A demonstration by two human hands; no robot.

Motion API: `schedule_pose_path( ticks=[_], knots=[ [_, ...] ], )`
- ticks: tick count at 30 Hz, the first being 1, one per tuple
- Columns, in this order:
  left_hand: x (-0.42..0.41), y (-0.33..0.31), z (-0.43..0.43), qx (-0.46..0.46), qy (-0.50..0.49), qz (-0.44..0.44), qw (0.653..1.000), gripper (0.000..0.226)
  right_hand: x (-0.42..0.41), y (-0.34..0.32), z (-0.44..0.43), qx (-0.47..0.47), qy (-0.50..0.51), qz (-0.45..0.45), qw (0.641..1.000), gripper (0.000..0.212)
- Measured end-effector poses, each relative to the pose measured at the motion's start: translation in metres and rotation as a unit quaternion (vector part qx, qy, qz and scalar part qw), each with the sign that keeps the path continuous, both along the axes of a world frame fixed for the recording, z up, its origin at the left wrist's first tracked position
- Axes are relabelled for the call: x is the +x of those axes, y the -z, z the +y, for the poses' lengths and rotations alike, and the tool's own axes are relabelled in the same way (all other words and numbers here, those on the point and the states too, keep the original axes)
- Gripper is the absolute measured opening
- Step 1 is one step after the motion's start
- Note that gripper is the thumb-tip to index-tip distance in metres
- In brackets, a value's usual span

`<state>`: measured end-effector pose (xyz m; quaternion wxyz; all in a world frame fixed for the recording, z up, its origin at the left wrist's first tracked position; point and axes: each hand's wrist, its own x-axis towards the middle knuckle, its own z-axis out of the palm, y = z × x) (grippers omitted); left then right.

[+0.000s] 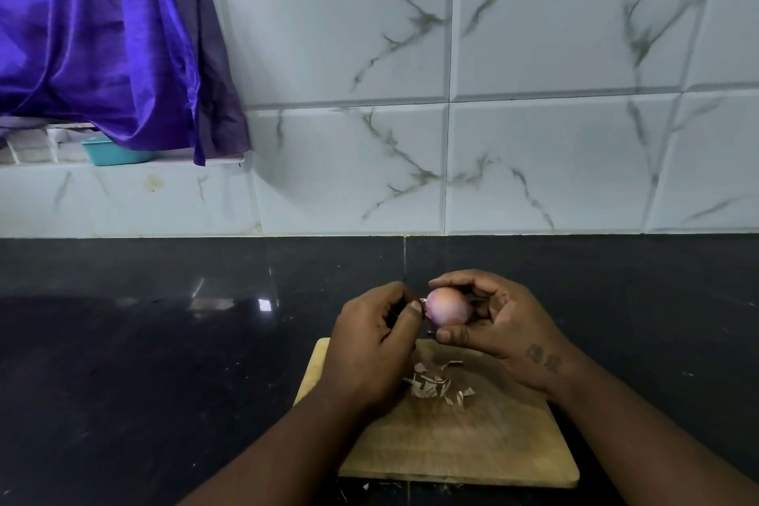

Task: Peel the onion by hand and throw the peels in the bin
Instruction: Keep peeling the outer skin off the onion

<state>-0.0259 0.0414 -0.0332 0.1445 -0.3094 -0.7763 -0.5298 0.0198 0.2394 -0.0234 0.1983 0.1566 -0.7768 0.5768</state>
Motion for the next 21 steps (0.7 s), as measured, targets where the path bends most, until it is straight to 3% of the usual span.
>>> schedule_pose_path(
  ticks=[7,13,21],
  knots=[
    [-0.0009,0.0028,0.0020,-0.014,0.002,0.012,1.000,0.015,0.0014,-0.0012,-0.0005,0.028,0.017,0.011,0.999,0.054],
    [0.0027,-0.0009,0.0014,0.041,0.047,-0.057,0.996,0.012,0.0008,-0.0015,0.0003,0.007,0.011,0.015,1.000,0.054],
    [-0.0039,0.0008,0.0005,0.010,-0.006,-0.051,0.999,0.019,-0.0008,-0.0005,0.0024,-0.050,-0.037,-0.013,0.998,0.052]
  ],
)
